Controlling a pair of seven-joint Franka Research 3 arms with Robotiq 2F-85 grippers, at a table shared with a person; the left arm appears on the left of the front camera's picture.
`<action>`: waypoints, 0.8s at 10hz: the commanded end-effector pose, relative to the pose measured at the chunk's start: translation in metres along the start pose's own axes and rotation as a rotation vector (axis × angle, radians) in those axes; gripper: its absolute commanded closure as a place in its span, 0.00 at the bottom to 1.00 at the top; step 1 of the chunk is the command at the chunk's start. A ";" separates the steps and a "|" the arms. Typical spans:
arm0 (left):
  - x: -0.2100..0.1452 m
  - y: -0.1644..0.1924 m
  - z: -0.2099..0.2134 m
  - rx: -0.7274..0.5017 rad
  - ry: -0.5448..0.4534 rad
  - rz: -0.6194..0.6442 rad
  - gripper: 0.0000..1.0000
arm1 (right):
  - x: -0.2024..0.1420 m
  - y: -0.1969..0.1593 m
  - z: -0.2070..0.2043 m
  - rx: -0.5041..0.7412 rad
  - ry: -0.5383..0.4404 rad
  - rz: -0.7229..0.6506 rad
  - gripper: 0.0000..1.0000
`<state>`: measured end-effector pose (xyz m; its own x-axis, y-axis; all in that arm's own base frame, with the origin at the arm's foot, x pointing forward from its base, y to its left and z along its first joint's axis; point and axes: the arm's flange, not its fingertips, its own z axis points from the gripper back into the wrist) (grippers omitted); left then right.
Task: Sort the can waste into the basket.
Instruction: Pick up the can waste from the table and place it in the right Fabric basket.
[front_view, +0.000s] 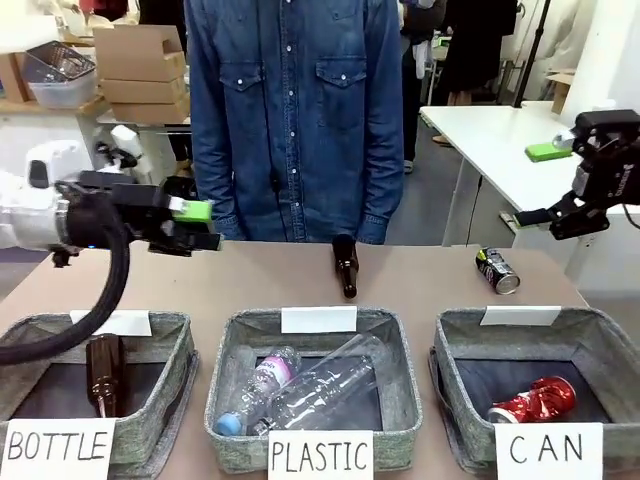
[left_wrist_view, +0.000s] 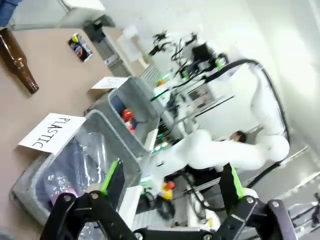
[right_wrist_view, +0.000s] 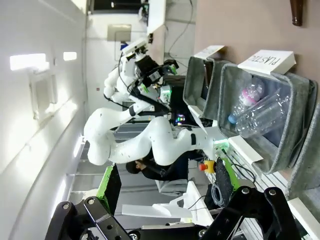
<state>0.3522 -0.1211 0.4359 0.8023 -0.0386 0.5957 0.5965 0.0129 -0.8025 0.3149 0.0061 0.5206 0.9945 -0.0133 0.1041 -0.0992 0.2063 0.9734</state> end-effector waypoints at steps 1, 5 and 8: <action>-0.023 -0.010 0.051 0.018 -0.114 0.058 0.00 | 0.005 0.001 -0.002 0.018 -0.004 -0.008 0.00; 0.002 0.005 0.029 -0.017 -0.053 0.034 0.00 | 0.000 -0.001 0.000 0.000 0.001 -0.002 0.00; 0.002 0.005 0.029 -0.017 -0.053 0.034 0.00 | 0.000 -0.001 0.000 0.000 0.001 -0.002 0.00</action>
<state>0.3558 -0.0962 0.4326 0.8348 -0.0104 0.5505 0.5506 0.0183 -0.8346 0.3166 0.0078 0.5177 0.9948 -0.0173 0.1003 -0.0941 0.2195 0.9711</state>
